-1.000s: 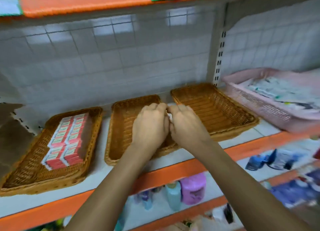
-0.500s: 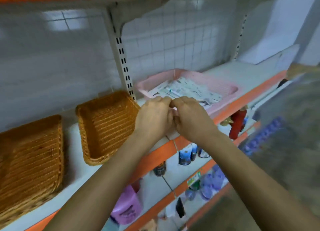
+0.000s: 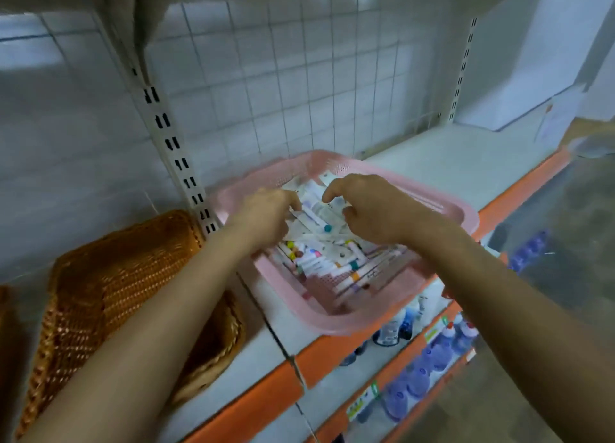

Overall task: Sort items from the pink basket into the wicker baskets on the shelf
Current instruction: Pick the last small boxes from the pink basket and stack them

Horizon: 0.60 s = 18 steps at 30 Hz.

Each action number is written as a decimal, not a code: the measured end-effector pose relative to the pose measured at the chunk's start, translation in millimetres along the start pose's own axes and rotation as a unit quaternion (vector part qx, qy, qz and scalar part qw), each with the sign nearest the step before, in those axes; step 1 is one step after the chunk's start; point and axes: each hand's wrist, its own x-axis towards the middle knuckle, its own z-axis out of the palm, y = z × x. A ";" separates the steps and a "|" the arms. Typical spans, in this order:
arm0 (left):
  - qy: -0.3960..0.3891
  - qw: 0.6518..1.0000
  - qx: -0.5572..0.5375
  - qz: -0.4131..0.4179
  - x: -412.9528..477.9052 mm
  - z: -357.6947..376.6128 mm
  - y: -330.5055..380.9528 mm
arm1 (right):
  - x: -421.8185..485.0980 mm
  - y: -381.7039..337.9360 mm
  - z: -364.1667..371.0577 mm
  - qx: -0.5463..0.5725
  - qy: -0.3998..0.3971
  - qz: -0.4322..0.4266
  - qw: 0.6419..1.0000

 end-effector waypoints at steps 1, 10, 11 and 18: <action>-0.005 1.000 0.004 0.001 3.3 0.6 -1.7 | 6.7 4.5 0.8 -0.001 -0.014 -0.011 1.000; -0.108 0.994 0.012 0.022 10.1 6.4 0.1 | 52.4 34.3 -10.8 -0.048 -0.157 -0.129 0.978; -0.121 0.993 0.007 0.016 10.5 6.5 5.8 | 57.0 36.8 -12.2 -0.061 -0.162 -0.141 0.975; -0.156 0.982 0.011 -0.104 20.5 2.4 35.8 | 88.9 50.9 -18.3 -0.156 -0.204 -0.173 0.951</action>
